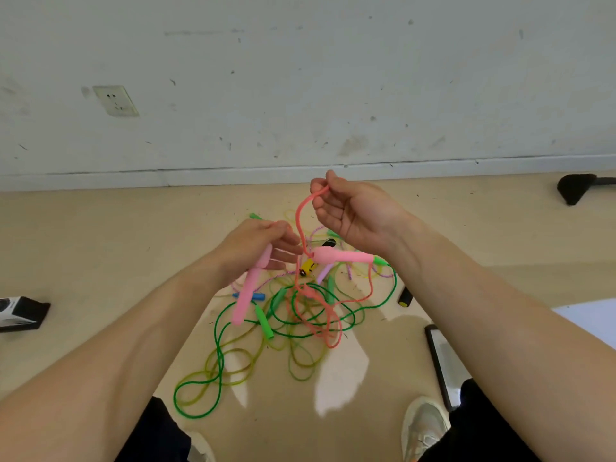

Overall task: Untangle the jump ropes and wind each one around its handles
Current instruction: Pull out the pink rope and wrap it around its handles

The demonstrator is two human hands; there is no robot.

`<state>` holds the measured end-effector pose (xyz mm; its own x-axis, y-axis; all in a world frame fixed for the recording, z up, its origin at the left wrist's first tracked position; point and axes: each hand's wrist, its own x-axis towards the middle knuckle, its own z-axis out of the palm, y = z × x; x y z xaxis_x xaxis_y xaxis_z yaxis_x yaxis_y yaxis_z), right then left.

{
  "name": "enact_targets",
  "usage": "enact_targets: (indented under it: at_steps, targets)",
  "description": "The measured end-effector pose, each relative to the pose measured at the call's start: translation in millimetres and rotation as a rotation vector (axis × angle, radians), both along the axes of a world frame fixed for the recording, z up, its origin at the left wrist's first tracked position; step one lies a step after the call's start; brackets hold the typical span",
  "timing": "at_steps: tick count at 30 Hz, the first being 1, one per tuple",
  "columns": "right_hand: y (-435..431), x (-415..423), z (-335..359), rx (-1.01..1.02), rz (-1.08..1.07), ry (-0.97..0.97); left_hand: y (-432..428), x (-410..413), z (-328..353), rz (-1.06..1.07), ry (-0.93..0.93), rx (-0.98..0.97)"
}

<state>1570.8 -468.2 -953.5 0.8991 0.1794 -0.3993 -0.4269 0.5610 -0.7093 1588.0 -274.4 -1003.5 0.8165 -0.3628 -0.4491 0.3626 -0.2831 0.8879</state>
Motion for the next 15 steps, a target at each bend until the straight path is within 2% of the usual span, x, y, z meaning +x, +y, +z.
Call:
enact_targets:
  at_steps: [3,6,10,15]
  targets:
    - [1.7,0.5,5.5,0.070,-0.030,0.014,-13.7,-11.8,7.0,0.001,0.056,-0.300]
    - [0.6,2.1,9.0,0.155,-0.118,0.018,-22.9,-22.4,11.3,-0.007,0.090,-0.452]
    - [-8.2,7.1,6.1,0.242,-0.293,0.010,-23.0,-28.2,7.4,-0.035,0.131,-0.470]
    - [-27.4,14.8,-7.1,0.176,-0.467,0.004,-18.0,-29.5,11.1,-0.071,0.198,-0.423]
